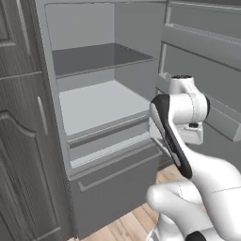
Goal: Place the cold items (avocado and eggplant) from the fridge in one tupperware on the dining counter. Place the warm items (kebab skewer and hot dog) in the stove area in another tupperware.
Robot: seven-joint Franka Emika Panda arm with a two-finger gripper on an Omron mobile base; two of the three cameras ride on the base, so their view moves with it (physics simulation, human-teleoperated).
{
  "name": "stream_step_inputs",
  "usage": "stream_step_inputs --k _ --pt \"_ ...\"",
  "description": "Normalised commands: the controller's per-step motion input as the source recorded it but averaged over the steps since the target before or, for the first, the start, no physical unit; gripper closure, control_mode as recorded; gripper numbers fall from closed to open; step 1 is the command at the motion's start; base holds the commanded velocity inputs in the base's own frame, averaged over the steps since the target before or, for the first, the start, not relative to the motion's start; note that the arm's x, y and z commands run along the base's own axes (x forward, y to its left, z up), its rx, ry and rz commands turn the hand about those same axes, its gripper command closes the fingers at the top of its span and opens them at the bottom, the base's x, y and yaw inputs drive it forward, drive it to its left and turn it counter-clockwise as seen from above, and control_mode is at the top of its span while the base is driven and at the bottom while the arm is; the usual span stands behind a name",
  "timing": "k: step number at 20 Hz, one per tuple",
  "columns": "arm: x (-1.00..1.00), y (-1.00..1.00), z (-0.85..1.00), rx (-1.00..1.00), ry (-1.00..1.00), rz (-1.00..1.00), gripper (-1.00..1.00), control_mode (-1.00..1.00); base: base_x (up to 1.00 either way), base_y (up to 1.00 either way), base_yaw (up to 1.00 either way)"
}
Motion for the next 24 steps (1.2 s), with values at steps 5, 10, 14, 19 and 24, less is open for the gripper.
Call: stream_step_inputs --k 5,10,14,19,24 --pt "0.0 0.0 0.0 0.0 0.0 0.0 1.0 1.0 -1.0 0.0 -0.18" --pt "0.0 0.0 0.0 0.0 0.0 0.0 1.0 1.0 -1.0 0.0 -0.36" --pt "0.0 0.0 0.0 0.0 0.0 0.0 1.0 1.0 -0.54 0.0 -0.62" --pt "0.0 0.0 0.0 0.0 0.0 0.0 1.0 1.0 -0.07 -0.12 -0.73" --pt "0.0 0.0 0.0 0.0 0.0 0.0 1.0 1.0 0.0 -0.58 -0.84"
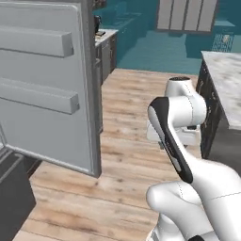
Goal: Place the cold items (avocado and eggplant) from the fridge in one tupperware on the dining counter. Place the warm items (kebab skewer and hot dog) in the stove area in another tupperware.
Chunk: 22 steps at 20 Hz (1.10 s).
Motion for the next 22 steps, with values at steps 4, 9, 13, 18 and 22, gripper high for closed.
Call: stream_step_inputs --k 4,9,13,18,22 --pt "0.0 0.0 0.0 0.0 0.0 0.0 1.0 1.0 0.0 -0.61 -0.83" --pt "0.0 0.0 0.0 0.0 0.0 0.0 1.0 1.0 0.03 -0.82 -0.72" --pt "0.0 0.0 0.0 0.0 0.0 0.0 1.0 1.0 0.44 -1.0 -0.18" --pt "0.0 0.0 0.0 0.0 0.0 0.0 1.0 1.0 0.49 -1.0 0.08" --pt "0.0 0.0 0.0 0.0 0.0 0.0 1.0 1.0 0.39 -1.0 0.16"
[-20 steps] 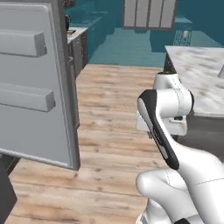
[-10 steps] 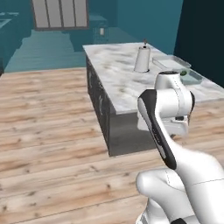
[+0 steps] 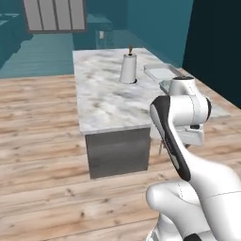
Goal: Place the cold items (avocado and eggplant) from the fridge in one tupperware on the dining counter. Place the warm items (kebab skewer and hot dog) in the stove area in another tupperware.
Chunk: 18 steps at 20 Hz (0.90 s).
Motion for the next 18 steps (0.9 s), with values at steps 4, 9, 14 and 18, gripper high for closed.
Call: stream_step_inputs --k 4,9,14,18 --pt "0.0 0.0 0.0 0.0 0.0 0.0 1.0 1.0 0.35 -1.0 0.09" --pt "0.0 0.0 0.0 0.0 0.0 0.0 1.0 1.0 0.19 -1.0 0.14" --pt "0.0 0.0 0.0 0.0 0.0 0.0 1.0 1.0 0.42 -1.0 0.24" --pt "0.0 0.0 0.0 0.0 0.0 0.0 1.0 1.0 0.4 -1.0 0.26"
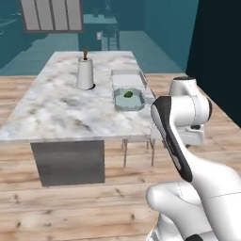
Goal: Place the cold items (avocado and eggplant) from the fridge in one tupperware on the dining counter. Place the warm items (kebab skewer and hot dog) in the stove area in another tupperware.
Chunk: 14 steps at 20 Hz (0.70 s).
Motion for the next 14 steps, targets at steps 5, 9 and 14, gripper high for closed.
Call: stream_step_inputs --k 5,9,14 --pt "0.0 0.0 0.0 0.0 0.0 0.0 1.0 1.0 0.22 -1.0 0.32" --pt "0.0 0.0 0.0 0.0 0.0 0.0 1.0 1.0 0.29 -1.0 0.32" --pt "0.0 0.0 0.0 0.0 0.0 0.0 1.0 1.0 0.24 -1.0 0.37"
